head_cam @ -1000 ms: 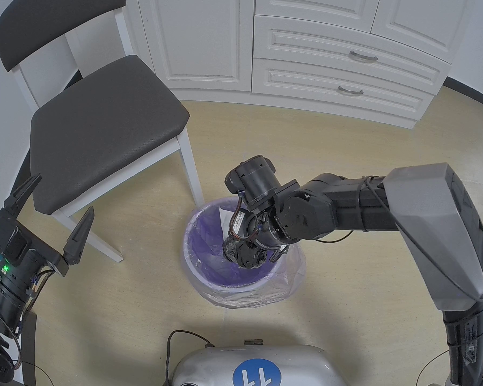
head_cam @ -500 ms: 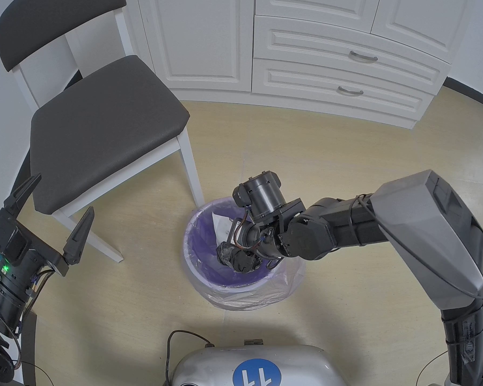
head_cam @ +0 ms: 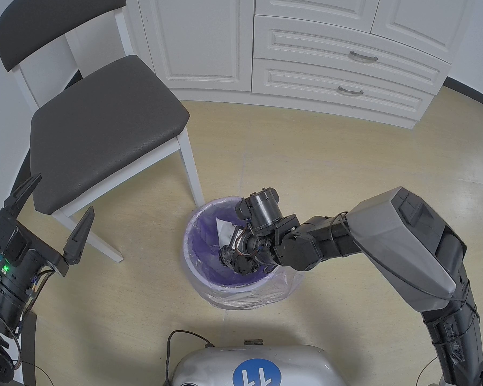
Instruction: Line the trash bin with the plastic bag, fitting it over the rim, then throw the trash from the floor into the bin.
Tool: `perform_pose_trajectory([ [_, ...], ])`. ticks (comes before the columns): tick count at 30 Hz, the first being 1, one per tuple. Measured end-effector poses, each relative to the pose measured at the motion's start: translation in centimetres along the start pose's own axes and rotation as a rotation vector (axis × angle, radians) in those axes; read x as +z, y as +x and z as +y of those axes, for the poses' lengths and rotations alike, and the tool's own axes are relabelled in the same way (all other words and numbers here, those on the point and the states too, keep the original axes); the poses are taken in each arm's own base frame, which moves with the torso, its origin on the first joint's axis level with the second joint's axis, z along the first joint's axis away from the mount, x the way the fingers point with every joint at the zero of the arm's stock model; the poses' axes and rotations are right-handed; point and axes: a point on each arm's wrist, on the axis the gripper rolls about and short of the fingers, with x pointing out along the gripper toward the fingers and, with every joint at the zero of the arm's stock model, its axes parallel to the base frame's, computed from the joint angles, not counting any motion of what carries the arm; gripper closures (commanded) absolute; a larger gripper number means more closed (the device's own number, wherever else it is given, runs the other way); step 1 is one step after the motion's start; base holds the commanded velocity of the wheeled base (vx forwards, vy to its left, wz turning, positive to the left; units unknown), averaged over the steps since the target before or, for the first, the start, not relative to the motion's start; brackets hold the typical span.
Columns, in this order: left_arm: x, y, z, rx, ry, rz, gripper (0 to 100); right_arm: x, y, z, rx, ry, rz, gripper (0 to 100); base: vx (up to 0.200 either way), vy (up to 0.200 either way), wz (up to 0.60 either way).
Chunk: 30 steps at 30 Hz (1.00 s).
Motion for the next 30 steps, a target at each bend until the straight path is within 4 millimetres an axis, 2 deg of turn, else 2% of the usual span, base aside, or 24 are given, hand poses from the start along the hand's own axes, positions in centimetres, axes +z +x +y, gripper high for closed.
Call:
perform_pose_trajectory([
  [2,0.0,0.0,0.0,0.001,0.0,0.0,0,0.0,0.3,-0.3,-0.002,0.006,-0.004,100,0.0,0.0,0.0],
  [3,0.0,0.0,0.0,0.0,0.0,0.0,0,0.0,0.5,-0.4,-0.004,0.008,-0.004,0,0.0,0.0,0.0],
  [11,0.0,0.0,0.0,0.0,0.0,0.001,0,-0.2,1.4,-0.8,0.006,0.018,-0.022,0,0.0,0.0,0.0],
  [19,0.0,0.0,0.0,0.0,0.0,0.001,0,-0.2,1.5,-1.0,0.002,0.015,-0.021,0,0.0,0.0,0.0],
  [25,0.0,0.0,0.0,0.0,0.0,0.001,0,0.4,0.4,-0.3,0.02,0.013,-0.033,0,0.0,0.0,0.0],
  [30,0.0,0.0,0.0,0.0,0.0,0.002,0,1.3,-1.5,0.4,0.039,-0.002,-0.045,0,0.0,0.0,0.0],
])
